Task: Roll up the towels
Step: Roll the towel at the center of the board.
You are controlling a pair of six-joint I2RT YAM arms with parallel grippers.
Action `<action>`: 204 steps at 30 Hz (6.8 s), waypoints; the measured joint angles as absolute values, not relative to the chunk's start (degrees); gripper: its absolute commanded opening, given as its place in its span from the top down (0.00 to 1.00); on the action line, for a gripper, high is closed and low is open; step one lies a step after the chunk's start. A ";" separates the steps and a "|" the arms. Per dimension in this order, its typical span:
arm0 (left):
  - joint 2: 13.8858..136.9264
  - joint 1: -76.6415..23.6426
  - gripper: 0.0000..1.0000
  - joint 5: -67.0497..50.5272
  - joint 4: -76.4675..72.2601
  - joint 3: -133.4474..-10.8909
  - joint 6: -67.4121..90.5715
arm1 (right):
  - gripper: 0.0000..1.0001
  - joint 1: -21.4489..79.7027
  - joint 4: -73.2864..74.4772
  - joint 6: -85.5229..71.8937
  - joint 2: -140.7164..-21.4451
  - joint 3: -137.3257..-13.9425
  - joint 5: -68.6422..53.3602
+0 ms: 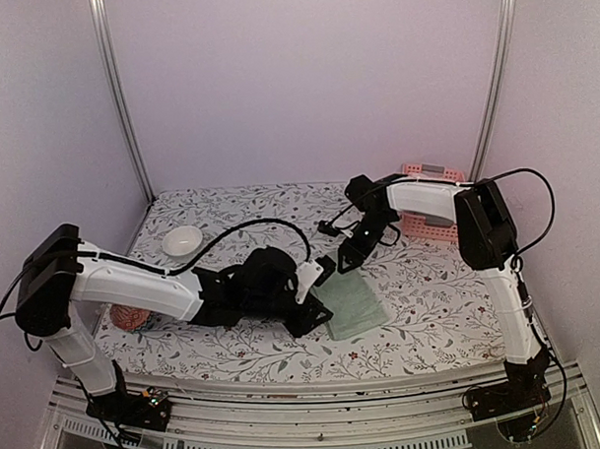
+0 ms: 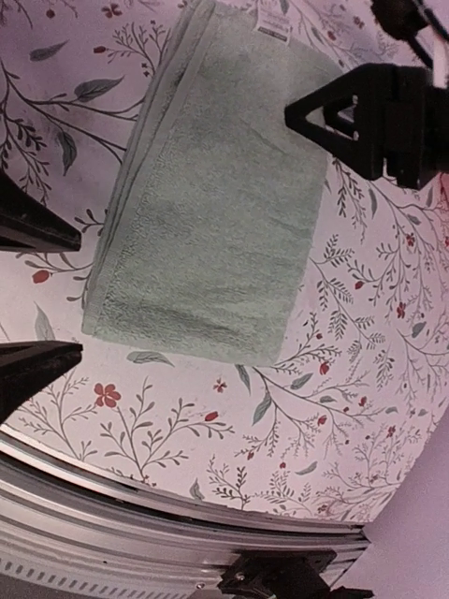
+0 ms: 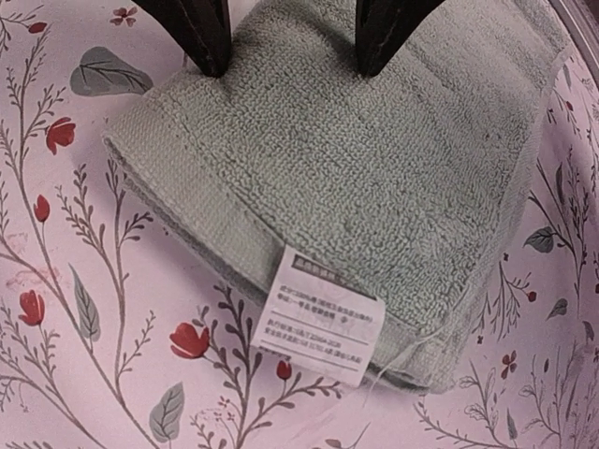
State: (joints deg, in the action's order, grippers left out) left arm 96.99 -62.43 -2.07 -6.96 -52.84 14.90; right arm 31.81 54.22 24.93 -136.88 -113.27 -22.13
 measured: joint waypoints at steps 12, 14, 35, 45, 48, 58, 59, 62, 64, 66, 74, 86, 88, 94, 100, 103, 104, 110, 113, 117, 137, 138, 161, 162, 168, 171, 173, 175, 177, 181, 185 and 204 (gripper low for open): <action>103.72 -69.28 0.74 2.26 3.86 -63.88 0.89 | 0.41 22.09 50.98 30.39 -105.16 -84.88 -26.48; 106.65 -69.25 0.76 2.66 5.63 -66.50 -0.97 | 0.41 19.86 49.65 32.05 -99.24 -82.24 -28.40; 120.27 -69.21 0.68 5.93 13.19 -77.60 -6.48 | 0.34 17.23 37.76 38.81 -80.09 -59.68 -30.63; 117.10 -69.23 0.65 8.27 9.76 -72.23 -7.46 | 0.35 17.26 37.85 39.94 -80.58 -58.70 -30.79; 117.10 -69.23 0.68 8.47 9.56 -72.25 -7.84 | 0.35 17.26 37.87 39.97 -81.08 -58.52 -30.85; 118.41 -69.23 0.97 11.53 10.76 -73.78 -8.29 | 0.51 21.63 37.78 43.46 -81.08 -53.47 -30.50; 118.41 -69.06 0.99 11.11 10.63 -73.76 -8.12 | 0.52 23.20 37.65 44.12 -81.08 -52.07 -30.15; 117.80 -68.45 1.00 8.56 9.56 -72.73 -6.85 | 0.56 28.23 37.28 46.02 -81.08 -48.31 -28.49; 117.16 -67.68 1.00 6.00 9.28 -71.99 -5.72 | 0.57 31.53 36.75 46.96 -81.08 -46.41 -27.16; 116.88 -66.72 1.00 2.96 9.34 -71.88 -4.36 | 0.57 34.13 35.92 47.62 -81.08 -45.54 -25.93; 116.84 -61.95 1.00 -12.86 8.82 -71.29 2.22 | 0.57 43.70 27.59 47.83 -81.73 -45.01 -19.05; 116.84 -56.99 1.00 -28.53 4.91 -68.42 9.89 | 0.55 53.93 15.20 47.83 -85.17 -41.89 -6.98; 116.84 -56.97 1.00 -29.63 4.75 -68.42 10.39 | 0.56 54.11 13.93 47.83 -86.17 -41.89 -5.89; 116.86 -56.88 1.00 -31.35 4.56 -68.42 11.11 | 0.74 54.39 12.08 47.79 -89.08 -41.98 -4.60; 116.86 -56.45 1.00 -32.42 4.54 -68.40 11.27 | 0.87 54.39 12.19 47.55 -91.18 -42.57 -4.54; 116.86 -56.05 1.00 -32.97 4.56 -68.18 11.42 | 0.91 54.39 12.47 47.37 -91.26 -42.98 -4.62; 116.86 -55.90 1.00 -33.30 4.64 -68.07 11.49 | 0.92 54.37 12.86 47.29 -91.24 -43.18 -4.91; 116.77 -55.59 1.00 -35.77 7.49 -68.05 13.19 | 0.96 53.60 20.51 46.46 -91.42 -47.33 -11.60; 116.05 -55.57 1.00 -37.52 9.26 -67.92 14.74 | 0.96 52.73 25.65 46.30 -92.92 -50.59 -16.27; 115.39 -55.53 1.00 -40.77 10.63 -67.88 16.67 | 0.96 50.63 32.25 46.35 -96.64 -54.33 -23.38; 121.56 -50.35 1.00 -47.97 10.26 -71.00 19.97 | 0.95 36.99 52.23 49.76 -119.52 -71.00 -47.99; 121.58 -50.28 1.00 -47.68 10.37 -71.00 19.86 | 0.95 36.86 53.25 49.89 -120.40 -71.88 -48.51; 90.56 -63.02 0.69 -9.17 0.73 -49.32 -2.15 | 0.95 36.07 68.62 48.40 -130.93 -83.40 -51.29; 91.46 -66.11 0.69 -6.15 0.89 -50.65 -4.91 | 0.95 36.07 69.89 47.90 -131.87 -84.33 -51.72; 100.27 -73.97 0.64 3.38 3.27 -60.73 -18.13 | 0.94 35.92 71.13 46.83 -132.81 -84.97 -52.56; 103.26 -73.71 0.64 5.56 4.43 -62.39 -21.98 | 0.94 35.92 71.16 46.17 -132.92 -84.97 -52.69; 105.16 -73.60 0.65 6.31 5.43 -63.26 -23.88 | 0.94 35.92 71.31 45.82 -132.99 -85.10 -52.71; 106.63 -73.60 0.65 6.44 6.35 -63.86 -25.04 | 0.94 35.90 71.40 45.78 -133.05 -85.14 -52.73; 107.50 -73.58 0.65 6.46 7.11 -64.12 -25.82 | 0.94 35.92 71.44 45.67 -133.08 -85.19 -52.73; 109.08 -73.28 0.65 6.50 7.77 -64.75 -26.61 | 0.94 35.90 71.57 45.63 -133.21 -85.30 -52.75; 110.41 -72.93 0.65 6.87 7.77 -64.79 -26.98 | 0.94 35.88 71.68 45.63 -133.25 -85.34 -52.84; 116.57 -72.23 0.84 10.90 7.22 -69.76 -26.50 | 0.72 35.53 73.52 46.39 -131.70 -85.10 -52.45</action>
State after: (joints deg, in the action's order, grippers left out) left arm 116.57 -72.23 10.90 7.22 -69.76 -26.50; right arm 35.53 73.52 46.39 -131.70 -85.10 -52.45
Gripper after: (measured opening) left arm 0.191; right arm 0.223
